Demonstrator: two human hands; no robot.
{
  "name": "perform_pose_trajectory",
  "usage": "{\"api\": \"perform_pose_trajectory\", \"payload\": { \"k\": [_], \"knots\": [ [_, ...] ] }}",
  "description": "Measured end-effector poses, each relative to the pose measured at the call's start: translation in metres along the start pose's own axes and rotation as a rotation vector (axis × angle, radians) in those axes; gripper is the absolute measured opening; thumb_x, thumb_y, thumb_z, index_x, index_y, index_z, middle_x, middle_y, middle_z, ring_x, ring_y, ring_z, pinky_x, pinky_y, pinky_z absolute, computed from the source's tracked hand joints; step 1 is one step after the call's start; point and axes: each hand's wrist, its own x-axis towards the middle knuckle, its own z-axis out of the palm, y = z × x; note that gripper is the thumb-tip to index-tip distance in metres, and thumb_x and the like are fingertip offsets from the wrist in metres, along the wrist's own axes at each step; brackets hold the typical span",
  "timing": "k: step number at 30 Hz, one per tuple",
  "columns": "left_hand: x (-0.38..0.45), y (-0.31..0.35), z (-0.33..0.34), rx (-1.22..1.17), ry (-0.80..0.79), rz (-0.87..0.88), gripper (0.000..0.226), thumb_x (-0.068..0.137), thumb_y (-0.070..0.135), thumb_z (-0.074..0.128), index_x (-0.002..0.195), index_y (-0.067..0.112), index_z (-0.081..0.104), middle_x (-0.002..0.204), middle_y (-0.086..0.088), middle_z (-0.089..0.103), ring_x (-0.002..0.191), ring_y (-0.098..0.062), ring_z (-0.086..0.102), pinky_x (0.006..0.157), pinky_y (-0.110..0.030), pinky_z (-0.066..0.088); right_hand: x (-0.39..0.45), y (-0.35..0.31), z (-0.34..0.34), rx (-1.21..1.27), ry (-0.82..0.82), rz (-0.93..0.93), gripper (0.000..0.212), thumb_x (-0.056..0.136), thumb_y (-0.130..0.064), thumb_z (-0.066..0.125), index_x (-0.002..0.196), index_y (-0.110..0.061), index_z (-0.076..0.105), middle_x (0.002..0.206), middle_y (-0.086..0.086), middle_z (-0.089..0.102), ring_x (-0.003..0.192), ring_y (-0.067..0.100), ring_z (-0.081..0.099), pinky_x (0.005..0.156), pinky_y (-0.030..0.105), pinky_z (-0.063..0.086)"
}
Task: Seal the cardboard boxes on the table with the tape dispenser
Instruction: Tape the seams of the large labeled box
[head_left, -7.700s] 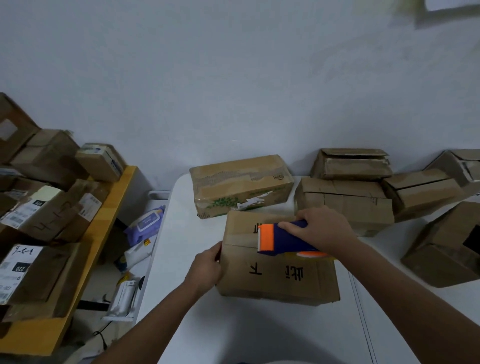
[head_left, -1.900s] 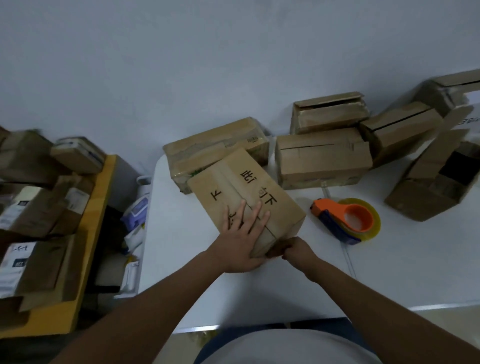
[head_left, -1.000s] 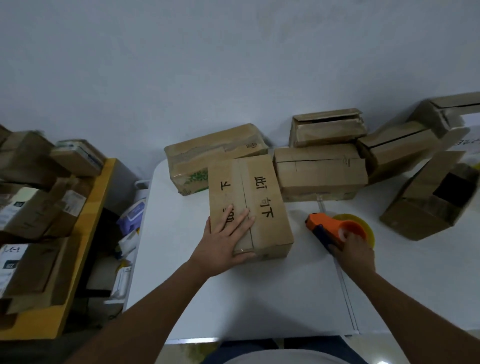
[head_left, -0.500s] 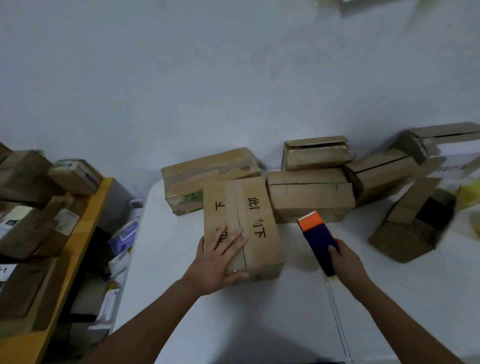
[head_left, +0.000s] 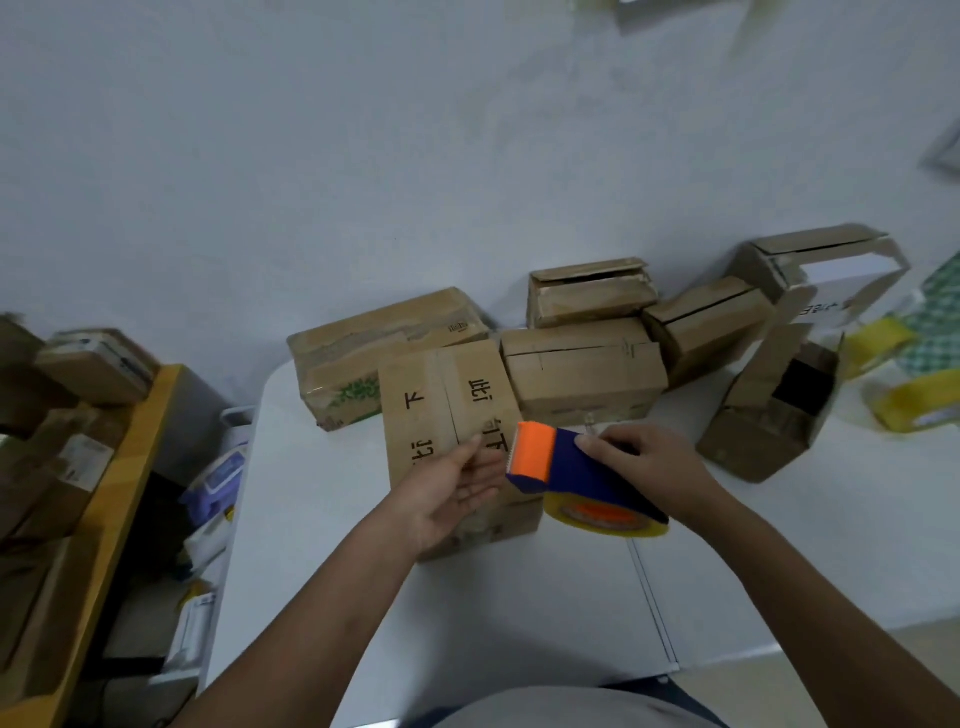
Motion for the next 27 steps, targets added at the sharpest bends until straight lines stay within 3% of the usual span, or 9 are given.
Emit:
{"api": "perform_pose_trajectory", "payload": {
  "k": [3, 9, 12, 16, 21, 24, 27],
  "knots": [
    [-0.008, 0.0, 0.001, -0.037, -0.044, -0.024, 0.031, 0.096, 0.032, 0.061, 0.104, 0.005, 0.073, 0.103, -0.012, 0.075, 0.092, -0.019, 0.074, 0.073, -0.028, 0.058, 0.001, -0.004, -0.004, -0.057, -0.044, -0.028, 0.055, 0.084, -0.072, 0.043, 0.098, -0.025, 0.068, 0.082, -0.01, 0.07, 0.075, 0.006, 0.066, 0.074, 0.027, 0.054],
    [-0.015, 0.006, 0.003, -0.057, -0.083, -0.004, 0.021, 0.09, 0.027, 0.068, 0.083, 0.012, 0.081, 0.103, -0.011, 0.076, 0.086, -0.017, 0.074, 0.064, -0.024, 0.058, 0.003, -0.008, -0.005, -0.109, -0.04, -0.067, 0.056, 0.078, -0.069, 0.04, 0.103, -0.025, 0.066, 0.083, -0.014, 0.067, 0.076, 0.003, 0.064, 0.067, 0.016, 0.044],
    [-0.017, 0.009, 0.006, -0.059, -0.1, 0.011, 0.015, 0.085, 0.025, 0.073, 0.089, 0.012, 0.08, 0.103, -0.011, 0.075, 0.087, -0.016, 0.074, 0.065, -0.024, 0.057, 0.004, -0.008, -0.007, -0.101, -0.045, -0.065, 0.058, 0.077, -0.069, 0.039, 0.104, -0.025, 0.065, 0.082, -0.015, 0.066, 0.075, 0.001, 0.063, 0.065, 0.014, 0.042],
    [-0.018, 0.009, 0.01, -0.057, -0.112, 0.023, 0.027, 0.074, 0.019, 0.077, 0.099, 0.008, 0.072, 0.096, -0.01, 0.075, 0.084, -0.015, 0.073, 0.065, -0.024, 0.057, 0.005, -0.009, -0.011, -0.102, -0.06, -0.085, 0.057, 0.079, -0.068, 0.039, 0.105, -0.025, 0.066, 0.081, -0.014, 0.067, 0.073, 0.001, 0.063, 0.064, 0.013, 0.041],
    [-0.017, 0.006, 0.013, -0.018, -0.059, 0.039, 0.008, 0.093, 0.01, 0.063, 0.097, 0.008, 0.068, 0.087, -0.01, 0.074, 0.077, -0.016, 0.073, 0.058, -0.023, 0.056, 0.007, -0.008, -0.011, -0.16, -0.092, -0.096, 0.041, 0.092, -0.056, 0.047, 0.106, -0.023, 0.066, 0.082, -0.014, 0.065, 0.075, 0.002, 0.062, 0.065, 0.014, 0.04],
    [-0.016, 0.005, 0.015, 0.012, -0.029, 0.061, 0.009, 0.094, 0.019, 0.064, 0.091, 0.012, 0.071, 0.082, -0.006, 0.073, 0.071, -0.012, 0.072, 0.056, -0.022, 0.055, 0.009, -0.009, -0.013, -0.155, -0.108, -0.097, 0.042, 0.092, -0.057, 0.046, 0.11, -0.023, 0.065, 0.084, -0.015, 0.065, 0.076, 0.001, 0.062, 0.064, 0.013, 0.039],
    [-0.012, 0.005, 0.014, 0.019, -0.004, 0.079, 0.013, 0.091, 0.024, 0.068, 0.093, 0.012, 0.072, 0.088, -0.008, 0.073, 0.079, -0.014, 0.07, 0.063, -0.026, 0.056, 0.011, -0.011, -0.014, -0.172, -0.123, -0.091, 0.043, 0.091, -0.059, 0.046, 0.11, -0.024, 0.063, 0.083, -0.016, 0.064, 0.075, 0.001, 0.062, 0.061, 0.011, 0.038]
  ]
}}
